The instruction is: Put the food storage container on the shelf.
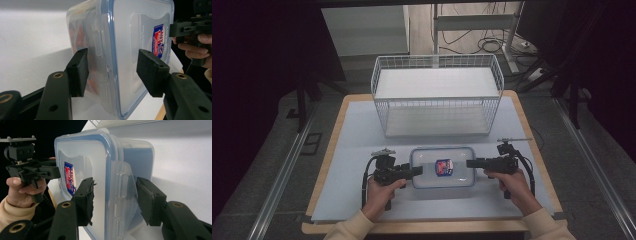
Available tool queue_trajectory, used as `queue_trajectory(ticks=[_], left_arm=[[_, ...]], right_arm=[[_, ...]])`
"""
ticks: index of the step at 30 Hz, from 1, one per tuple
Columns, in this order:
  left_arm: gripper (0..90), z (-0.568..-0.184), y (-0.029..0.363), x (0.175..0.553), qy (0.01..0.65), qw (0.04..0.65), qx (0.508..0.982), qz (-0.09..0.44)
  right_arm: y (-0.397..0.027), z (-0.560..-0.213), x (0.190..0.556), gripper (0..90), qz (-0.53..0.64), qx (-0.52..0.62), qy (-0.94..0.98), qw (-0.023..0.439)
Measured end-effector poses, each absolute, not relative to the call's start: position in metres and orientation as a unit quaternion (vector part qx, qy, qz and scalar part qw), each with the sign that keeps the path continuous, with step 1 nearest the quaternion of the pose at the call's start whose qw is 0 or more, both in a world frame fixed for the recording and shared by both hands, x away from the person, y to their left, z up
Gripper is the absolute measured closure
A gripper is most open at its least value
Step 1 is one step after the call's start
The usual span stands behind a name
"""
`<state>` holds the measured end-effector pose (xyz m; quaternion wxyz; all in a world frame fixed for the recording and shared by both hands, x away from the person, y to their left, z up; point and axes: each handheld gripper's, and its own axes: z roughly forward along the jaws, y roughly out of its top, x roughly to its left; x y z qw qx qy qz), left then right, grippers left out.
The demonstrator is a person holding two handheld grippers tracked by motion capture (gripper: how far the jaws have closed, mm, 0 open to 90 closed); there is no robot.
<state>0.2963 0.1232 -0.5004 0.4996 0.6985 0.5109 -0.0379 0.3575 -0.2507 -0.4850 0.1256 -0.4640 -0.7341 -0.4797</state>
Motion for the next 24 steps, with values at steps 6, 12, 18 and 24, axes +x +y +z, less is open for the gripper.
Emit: queue_trajectory(ticks=[6,12,18,24], left_arm=[[44.4,-0.497,0.122,0.297,0.509,0.505,0.697,-0.031],[44.8,-0.49,0.123,0.296,0.499,0.511,0.699,-0.022],[45.1,-0.483,0.124,0.296,0.495,0.518,0.698,-0.015],[45.1,-0.477,0.125,0.298,0.489,0.52,0.7,-0.008]], right_arm=[[-0.252,-0.483,0.358,49.9,-0.487,-0.463,-0.731,0.118],[-0.252,-0.475,0.356,49.9,-0.498,-0.456,-0.73,0.108],[-0.25,-0.466,0.354,49.9,-0.507,-0.444,-0.733,0.089],[-0.249,-0.459,0.354,49.9,-0.512,-0.435,-0.736,0.078]])
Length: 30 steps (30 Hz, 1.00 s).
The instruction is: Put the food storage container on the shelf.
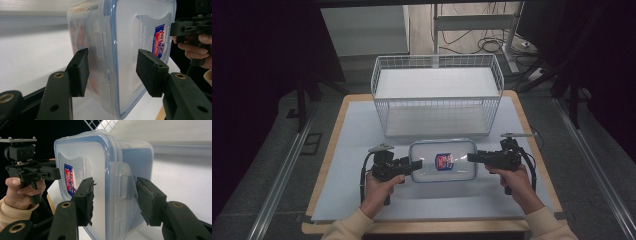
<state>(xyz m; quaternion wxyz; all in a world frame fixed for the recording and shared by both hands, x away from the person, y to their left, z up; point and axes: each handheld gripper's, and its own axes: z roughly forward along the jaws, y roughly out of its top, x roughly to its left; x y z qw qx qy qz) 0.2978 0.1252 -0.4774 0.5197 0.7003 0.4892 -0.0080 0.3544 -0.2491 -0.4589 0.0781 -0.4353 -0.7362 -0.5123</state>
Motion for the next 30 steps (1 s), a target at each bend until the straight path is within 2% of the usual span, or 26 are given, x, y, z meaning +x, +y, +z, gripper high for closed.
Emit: queue_trajectory(ticks=[30], left_arm=[[45.0,-0.428,0.131,0.319,0.464,0.536,0.705,0.023]], right_arm=[[-0.243,-0.41,0.367,49.9,-0.541,-0.402,-0.739,0.027]])
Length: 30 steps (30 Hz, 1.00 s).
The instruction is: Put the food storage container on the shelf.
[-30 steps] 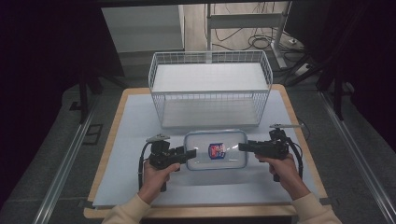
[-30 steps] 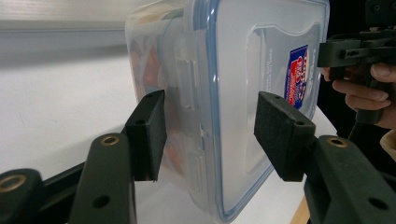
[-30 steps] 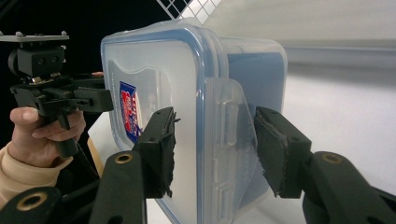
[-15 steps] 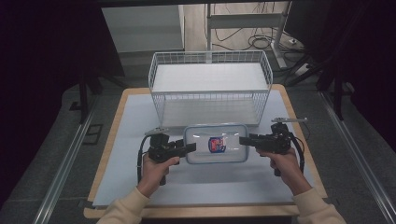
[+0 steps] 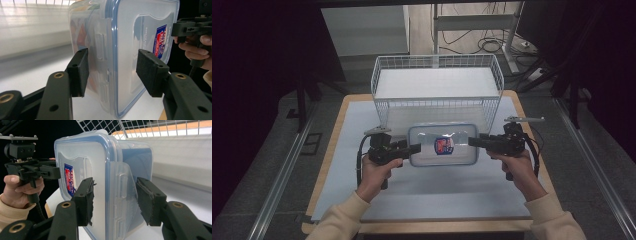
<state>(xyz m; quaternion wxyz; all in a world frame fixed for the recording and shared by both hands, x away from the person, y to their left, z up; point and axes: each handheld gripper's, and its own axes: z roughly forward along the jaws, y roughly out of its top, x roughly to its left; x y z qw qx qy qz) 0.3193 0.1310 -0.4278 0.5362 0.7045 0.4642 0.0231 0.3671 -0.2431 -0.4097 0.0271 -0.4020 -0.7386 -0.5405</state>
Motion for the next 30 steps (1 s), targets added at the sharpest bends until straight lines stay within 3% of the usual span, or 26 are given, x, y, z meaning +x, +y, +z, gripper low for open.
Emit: queue_trajectory(ticks=[30], left_arm=[[45.3,-0.383,0.14,0.343,0.451,0.553,0.699,0.041]], right_arm=[[-0.234,-0.363,0.389,49.9,-0.56,-0.382,-0.735,0.001]])
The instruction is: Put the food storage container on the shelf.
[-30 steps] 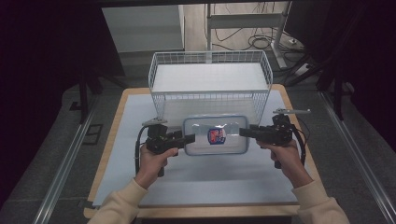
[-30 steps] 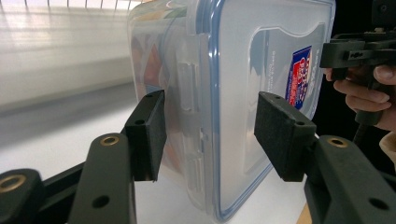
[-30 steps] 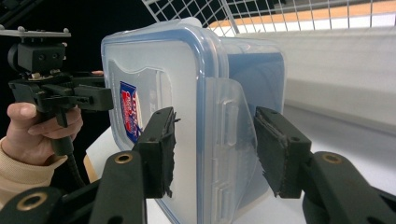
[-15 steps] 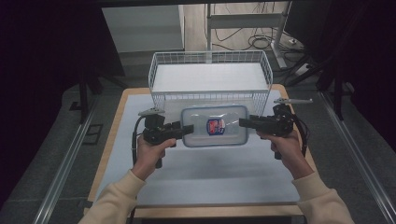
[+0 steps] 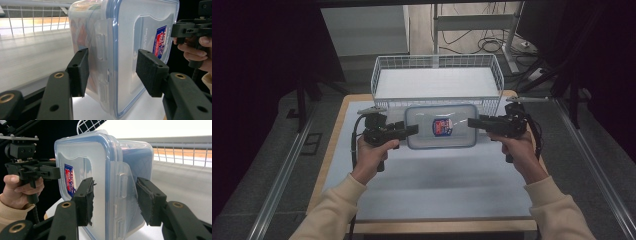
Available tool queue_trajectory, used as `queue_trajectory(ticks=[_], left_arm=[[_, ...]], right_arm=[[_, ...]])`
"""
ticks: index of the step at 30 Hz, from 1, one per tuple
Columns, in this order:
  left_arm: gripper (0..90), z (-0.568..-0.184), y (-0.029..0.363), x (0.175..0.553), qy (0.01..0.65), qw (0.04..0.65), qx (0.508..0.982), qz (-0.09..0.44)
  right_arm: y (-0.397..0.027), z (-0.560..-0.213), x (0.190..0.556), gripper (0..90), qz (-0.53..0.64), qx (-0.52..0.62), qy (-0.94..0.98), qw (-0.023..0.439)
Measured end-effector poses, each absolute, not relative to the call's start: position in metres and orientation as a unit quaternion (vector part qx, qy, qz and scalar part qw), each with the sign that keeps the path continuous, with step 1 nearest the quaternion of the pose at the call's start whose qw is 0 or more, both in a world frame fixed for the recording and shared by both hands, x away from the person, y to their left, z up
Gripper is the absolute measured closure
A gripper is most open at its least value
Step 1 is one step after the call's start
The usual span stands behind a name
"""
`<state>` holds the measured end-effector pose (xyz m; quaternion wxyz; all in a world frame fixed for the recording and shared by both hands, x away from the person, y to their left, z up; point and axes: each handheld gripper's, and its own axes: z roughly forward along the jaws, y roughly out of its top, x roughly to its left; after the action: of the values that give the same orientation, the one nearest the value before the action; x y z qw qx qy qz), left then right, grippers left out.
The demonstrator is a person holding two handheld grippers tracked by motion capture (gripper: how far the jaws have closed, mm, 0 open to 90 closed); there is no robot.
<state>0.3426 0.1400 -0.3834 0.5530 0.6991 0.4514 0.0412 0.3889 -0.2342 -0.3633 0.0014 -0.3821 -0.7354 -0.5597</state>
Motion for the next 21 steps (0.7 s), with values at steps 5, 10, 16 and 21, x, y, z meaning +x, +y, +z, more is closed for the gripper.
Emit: queue_trajectory(ticks=[5,10,16,21], left_arm=[[45.3,-0.375,0.141,0.348,0.448,0.557,0.698,0.045],[45.3,-0.365,0.142,0.355,0.444,0.559,0.698,0.049],[45.3,-0.353,0.144,0.366,0.442,0.56,0.699,0.054],[45.2,-0.339,0.147,0.38,0.44,0.561,0.699,0.059]], right_arm=[[-0.233,-0.355,0.393,49.9,-0.564,-0.379,-0.734,-0.003],[-0.232,-0.346,0.399,49.9,-0.566,-0.375,-0.734,-0.007],[-0.231,-0.335,0.411,49.9,-0.57,-0.373,-0.732,-0.009],[-0.228,-0.324,0.424,49.9,-0.575,-0.371,-0.729,-0.012]])
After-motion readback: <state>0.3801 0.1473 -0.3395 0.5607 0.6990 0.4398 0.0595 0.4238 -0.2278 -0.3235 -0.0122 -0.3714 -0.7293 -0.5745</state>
